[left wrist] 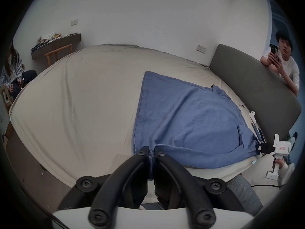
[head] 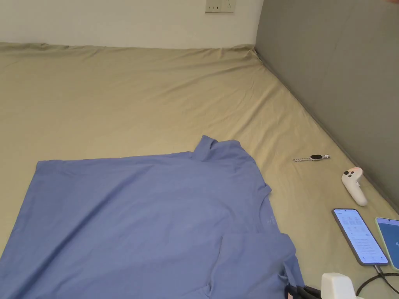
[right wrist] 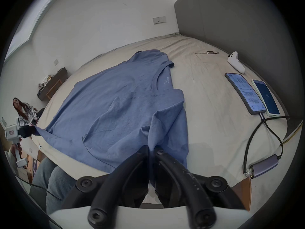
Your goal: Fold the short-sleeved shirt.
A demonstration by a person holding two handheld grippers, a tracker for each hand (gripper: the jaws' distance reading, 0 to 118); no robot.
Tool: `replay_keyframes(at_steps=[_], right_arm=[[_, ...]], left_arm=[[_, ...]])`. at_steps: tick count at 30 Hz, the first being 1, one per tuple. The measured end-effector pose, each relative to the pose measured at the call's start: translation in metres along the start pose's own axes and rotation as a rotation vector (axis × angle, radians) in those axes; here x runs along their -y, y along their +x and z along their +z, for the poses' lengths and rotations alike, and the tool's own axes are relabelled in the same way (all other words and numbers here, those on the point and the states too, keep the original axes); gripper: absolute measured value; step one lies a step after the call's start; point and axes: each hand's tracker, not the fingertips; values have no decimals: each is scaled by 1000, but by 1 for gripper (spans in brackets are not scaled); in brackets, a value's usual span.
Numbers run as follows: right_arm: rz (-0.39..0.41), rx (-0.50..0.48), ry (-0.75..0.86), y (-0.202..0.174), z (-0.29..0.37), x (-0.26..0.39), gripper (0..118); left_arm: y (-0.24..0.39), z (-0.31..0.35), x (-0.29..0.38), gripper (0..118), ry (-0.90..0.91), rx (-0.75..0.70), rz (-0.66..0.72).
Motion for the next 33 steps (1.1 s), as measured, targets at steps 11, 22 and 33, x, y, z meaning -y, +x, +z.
replay_keyframes(at_steps=[11,22,33], right_arm=[[-61,38,170,-10,11,-101,4],[-10,195,-24,-5,-155,-213,4],[36,227,-70,-8,-177,-206,19]], left_arm=[[9,-19,-87,5,79,5,59],[-16,-201,-156,5,-105,-82,-19],[-34,-242,-134,15,-179,-130,-75]])
